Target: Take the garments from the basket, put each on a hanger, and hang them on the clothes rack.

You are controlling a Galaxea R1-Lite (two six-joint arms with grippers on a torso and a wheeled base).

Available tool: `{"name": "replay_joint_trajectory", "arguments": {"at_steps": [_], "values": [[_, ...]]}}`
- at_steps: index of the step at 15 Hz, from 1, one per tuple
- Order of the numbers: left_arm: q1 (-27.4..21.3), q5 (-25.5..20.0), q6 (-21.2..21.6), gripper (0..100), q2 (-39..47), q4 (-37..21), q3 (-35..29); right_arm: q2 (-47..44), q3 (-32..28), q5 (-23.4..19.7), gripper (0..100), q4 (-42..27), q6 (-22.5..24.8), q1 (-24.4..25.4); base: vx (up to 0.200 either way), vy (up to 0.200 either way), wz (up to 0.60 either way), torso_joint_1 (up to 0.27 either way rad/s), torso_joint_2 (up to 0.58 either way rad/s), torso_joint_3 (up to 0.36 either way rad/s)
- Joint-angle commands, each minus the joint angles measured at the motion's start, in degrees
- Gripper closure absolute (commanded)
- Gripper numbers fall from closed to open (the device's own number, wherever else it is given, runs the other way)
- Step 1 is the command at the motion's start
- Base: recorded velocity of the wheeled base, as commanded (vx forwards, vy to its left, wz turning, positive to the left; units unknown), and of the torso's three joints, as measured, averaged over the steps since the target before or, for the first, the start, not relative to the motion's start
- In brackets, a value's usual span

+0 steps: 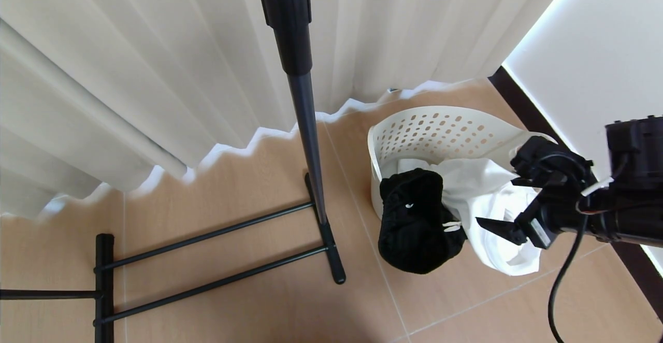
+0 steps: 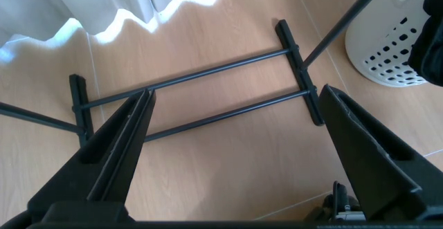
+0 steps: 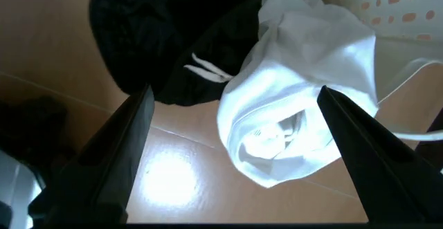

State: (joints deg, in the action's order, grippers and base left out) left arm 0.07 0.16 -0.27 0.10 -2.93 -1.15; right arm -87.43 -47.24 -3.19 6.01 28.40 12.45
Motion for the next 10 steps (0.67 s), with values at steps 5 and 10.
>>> {"name": "replay_joint_trajectory", "arguments": {"at_steps": [5, 10], "values": [[0.01, 0.02, 0.0, 0, 0.08, -0.06, 0.0, -18.3, -14.55, 2.84, 0, 0.05, 1.48, 1.18, 0.0, 0.0, 0.0, 0.0, 0.0, 0.0], [0.01, 0.02, -0.08, 0, 0.08, -0.06, 0.0, -27.79, -23.51, 2.75, 0, 0.23, 1.3, 1.44, 0.0, 0.0, 0.0, 0.0, 0.0, 0.0]]}}
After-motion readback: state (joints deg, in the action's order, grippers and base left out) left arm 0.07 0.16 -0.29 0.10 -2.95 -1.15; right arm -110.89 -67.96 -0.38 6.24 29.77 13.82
